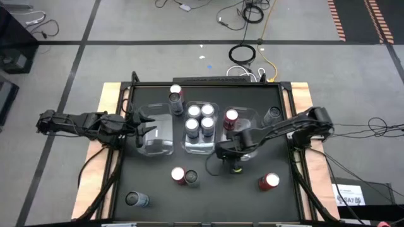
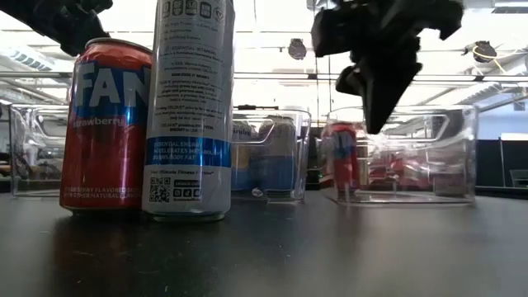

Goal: Sort soda cans
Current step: Adjust the right transparent bin

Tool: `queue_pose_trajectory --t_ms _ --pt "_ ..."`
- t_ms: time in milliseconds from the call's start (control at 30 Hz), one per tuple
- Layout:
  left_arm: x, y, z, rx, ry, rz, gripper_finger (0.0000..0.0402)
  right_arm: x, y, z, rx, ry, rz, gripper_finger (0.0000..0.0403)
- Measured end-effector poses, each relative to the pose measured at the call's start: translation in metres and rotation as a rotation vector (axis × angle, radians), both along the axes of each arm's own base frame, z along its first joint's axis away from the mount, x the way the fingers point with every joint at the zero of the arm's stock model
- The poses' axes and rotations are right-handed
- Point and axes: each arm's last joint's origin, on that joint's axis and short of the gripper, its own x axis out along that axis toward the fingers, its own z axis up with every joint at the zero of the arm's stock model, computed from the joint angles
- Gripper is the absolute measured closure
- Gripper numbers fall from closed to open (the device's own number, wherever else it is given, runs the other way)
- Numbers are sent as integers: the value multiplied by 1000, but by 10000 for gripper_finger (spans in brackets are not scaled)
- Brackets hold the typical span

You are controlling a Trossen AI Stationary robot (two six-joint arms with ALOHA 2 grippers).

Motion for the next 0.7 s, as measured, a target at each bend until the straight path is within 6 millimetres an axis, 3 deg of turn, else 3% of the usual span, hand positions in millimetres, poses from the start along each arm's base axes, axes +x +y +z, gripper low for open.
queue_pose_trajectory --t_ms 233,433,700 --pt "0 0 0 0 0 0 246 20 -11 5 -69 -12 -27 403" --pt "0 0 0 -4 2 -8 246 18 -22 4 -77 24 -116 402" --pt "0 0 -1 -7 7 -15 246 16 -14 4 -70 30 -152 402"
